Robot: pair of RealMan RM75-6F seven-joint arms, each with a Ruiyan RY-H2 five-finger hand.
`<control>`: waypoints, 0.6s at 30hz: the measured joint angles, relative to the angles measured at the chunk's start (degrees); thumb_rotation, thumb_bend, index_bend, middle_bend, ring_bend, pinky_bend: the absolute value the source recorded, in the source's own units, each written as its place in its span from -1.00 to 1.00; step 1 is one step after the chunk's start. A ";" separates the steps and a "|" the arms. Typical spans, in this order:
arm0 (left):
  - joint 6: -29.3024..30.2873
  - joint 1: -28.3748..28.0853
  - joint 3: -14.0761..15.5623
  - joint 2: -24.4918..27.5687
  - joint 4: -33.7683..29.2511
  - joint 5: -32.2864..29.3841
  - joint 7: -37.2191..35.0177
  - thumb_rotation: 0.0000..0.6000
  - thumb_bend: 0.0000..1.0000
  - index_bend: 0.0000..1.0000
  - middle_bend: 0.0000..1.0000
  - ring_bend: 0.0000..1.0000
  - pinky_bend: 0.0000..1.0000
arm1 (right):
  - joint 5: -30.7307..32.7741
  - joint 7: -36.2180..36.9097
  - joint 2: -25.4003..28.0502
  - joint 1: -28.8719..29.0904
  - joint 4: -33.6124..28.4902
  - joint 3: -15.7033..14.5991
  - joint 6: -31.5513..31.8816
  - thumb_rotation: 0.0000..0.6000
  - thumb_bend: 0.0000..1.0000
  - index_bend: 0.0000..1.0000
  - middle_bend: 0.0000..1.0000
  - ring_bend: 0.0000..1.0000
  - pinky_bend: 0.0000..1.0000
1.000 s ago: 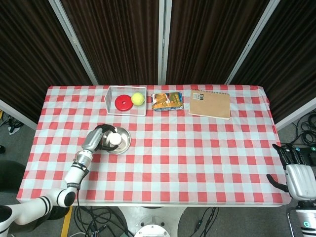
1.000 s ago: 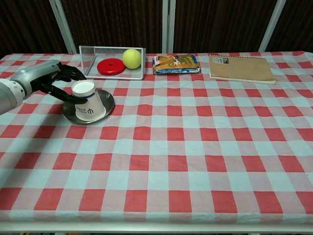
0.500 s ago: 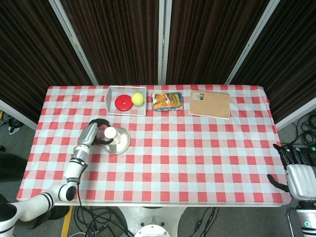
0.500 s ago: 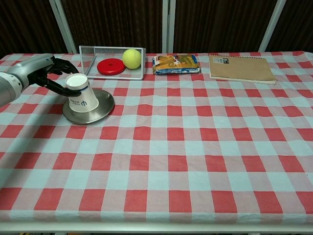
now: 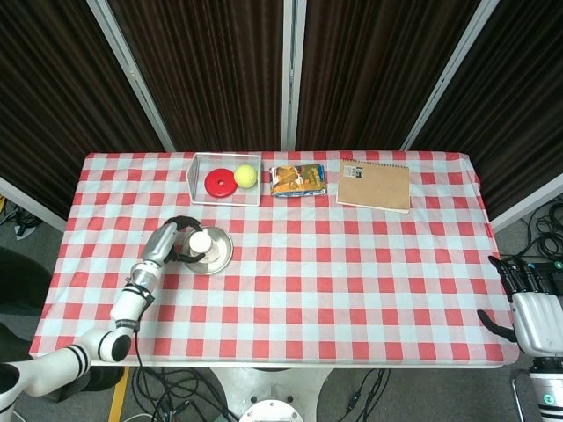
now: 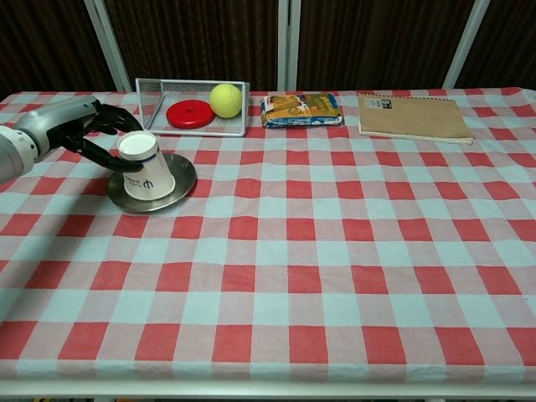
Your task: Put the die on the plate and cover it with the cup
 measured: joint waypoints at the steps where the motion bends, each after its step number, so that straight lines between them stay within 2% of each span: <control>1: 0.07 -0.11 -0.32 -0.54 1.27 -0.60 0.29 0.97 -0.42 -0.05 -0.50 -0.75 -0.81 | -0.08 0.01 -0.01 0.01 -0.02 -0.03 0.00 1.00 -0.77 -0.80 -0.67 -0.91 -0.76; 5: -0.07 -0.10 -0.58 -1.26 2.48 -1.45 0.23 0.97 -0.42 -0.05 -0.50 -0.75 -0.81 | -0.25 -0.21 -0.04 -0.01 -0.17 -0.12 0.05 1.00 -0.77 -0.80 -0.67 -0.91 -0.76; 14: 0.54 1.02 1.59 1.79 -4.86 2.85 -2.39 0.98 -0.42 -0.05 -0.50 -0.75 -0.81 | -0.10 -0.56 0.21 0.35 -0.61 0.01 -0.48 1.00 -0.77 -0.80 -0.67 -0.91 -0.76; 18: -0.23 0.68 1.59 1.68 -3.87 2.48 -2.37 0.98 -0.42 -0.05 -0.50 -0.75 -0.81 | -0.01 -0.06 0.24 0.36 -0.49 0.02 -0.57 1.00 -0.77 -0.80 -0.67 -0.91 -0.76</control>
